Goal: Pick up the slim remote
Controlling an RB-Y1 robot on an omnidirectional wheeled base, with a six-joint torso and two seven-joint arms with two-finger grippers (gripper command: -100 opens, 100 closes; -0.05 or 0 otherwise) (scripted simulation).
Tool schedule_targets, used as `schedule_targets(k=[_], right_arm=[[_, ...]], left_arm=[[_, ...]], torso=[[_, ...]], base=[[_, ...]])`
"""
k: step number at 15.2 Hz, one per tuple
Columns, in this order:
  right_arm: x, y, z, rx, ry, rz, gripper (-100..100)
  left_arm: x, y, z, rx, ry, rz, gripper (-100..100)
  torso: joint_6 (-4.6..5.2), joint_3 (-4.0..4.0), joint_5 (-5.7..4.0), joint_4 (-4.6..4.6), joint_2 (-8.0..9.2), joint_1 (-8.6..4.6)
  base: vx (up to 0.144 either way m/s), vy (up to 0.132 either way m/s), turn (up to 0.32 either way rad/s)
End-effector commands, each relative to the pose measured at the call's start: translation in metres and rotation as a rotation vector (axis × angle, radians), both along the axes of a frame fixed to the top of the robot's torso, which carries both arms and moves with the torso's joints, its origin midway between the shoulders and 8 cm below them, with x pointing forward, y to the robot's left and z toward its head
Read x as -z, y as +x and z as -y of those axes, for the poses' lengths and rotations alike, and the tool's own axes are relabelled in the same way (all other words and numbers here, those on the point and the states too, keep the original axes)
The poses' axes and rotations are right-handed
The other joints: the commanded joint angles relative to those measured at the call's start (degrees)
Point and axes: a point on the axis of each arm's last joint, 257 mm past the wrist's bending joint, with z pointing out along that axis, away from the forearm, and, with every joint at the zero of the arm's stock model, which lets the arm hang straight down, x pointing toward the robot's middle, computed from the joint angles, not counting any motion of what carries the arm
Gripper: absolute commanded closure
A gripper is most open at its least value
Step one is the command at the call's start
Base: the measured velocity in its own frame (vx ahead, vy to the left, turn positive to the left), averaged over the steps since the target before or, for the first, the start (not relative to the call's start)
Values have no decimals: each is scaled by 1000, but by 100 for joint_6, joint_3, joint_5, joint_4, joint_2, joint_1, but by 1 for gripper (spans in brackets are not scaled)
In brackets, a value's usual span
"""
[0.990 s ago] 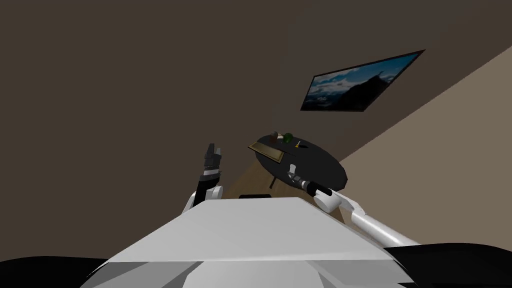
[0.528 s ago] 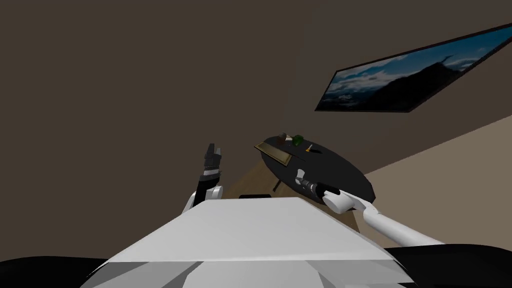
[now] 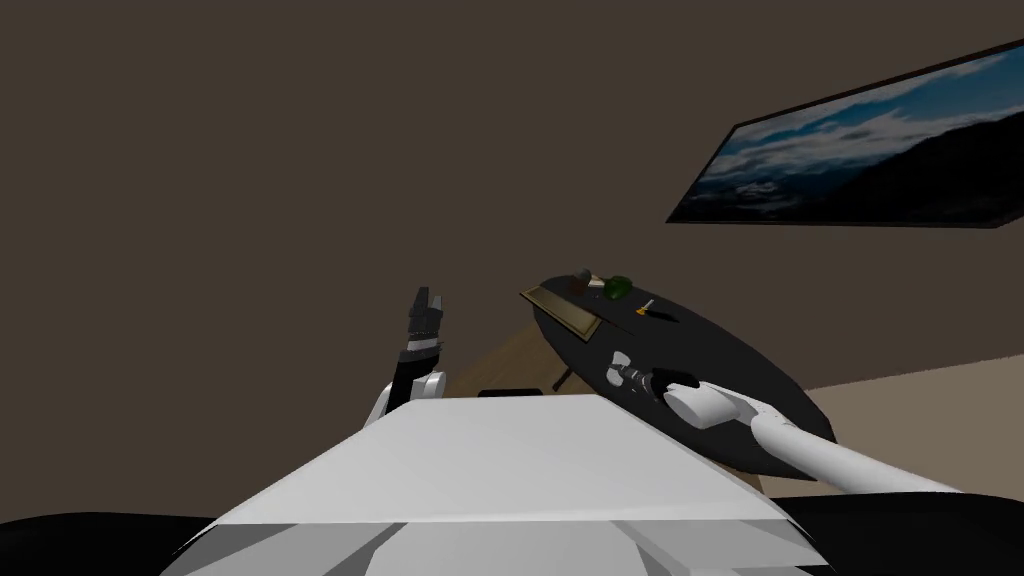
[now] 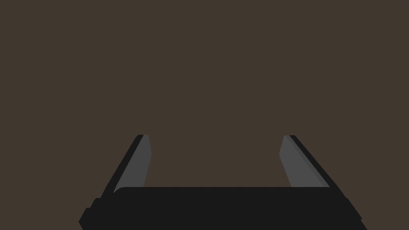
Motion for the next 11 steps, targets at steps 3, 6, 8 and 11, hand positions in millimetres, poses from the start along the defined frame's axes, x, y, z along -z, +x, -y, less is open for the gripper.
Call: schedule_targets(k=[3,6,8,11], right_arm=[[-3,-26,34,49,-40,-78,-100],[-6,-52,61,97,-73,-151,-100],[-7,-65,72,119,-84,-183,-100],[-7,-88,86,158,-96,-240,-100]], left_arm=[[0,0,0,0,0,0,0],[0,0,0,0,0,0,0],[0,0,0,0,0,0,0],[0,0,0,0,0,0,0]], torso=[[-1,-1,1,0,-2,1],[3,-2,-1,-1,-3,0],[3,-2,0,-1,-4,1],[2,-3,0,-1,-5,1]], base=[[15,2,247],[19,2,227],[21,0,219],[24,-1,226]])
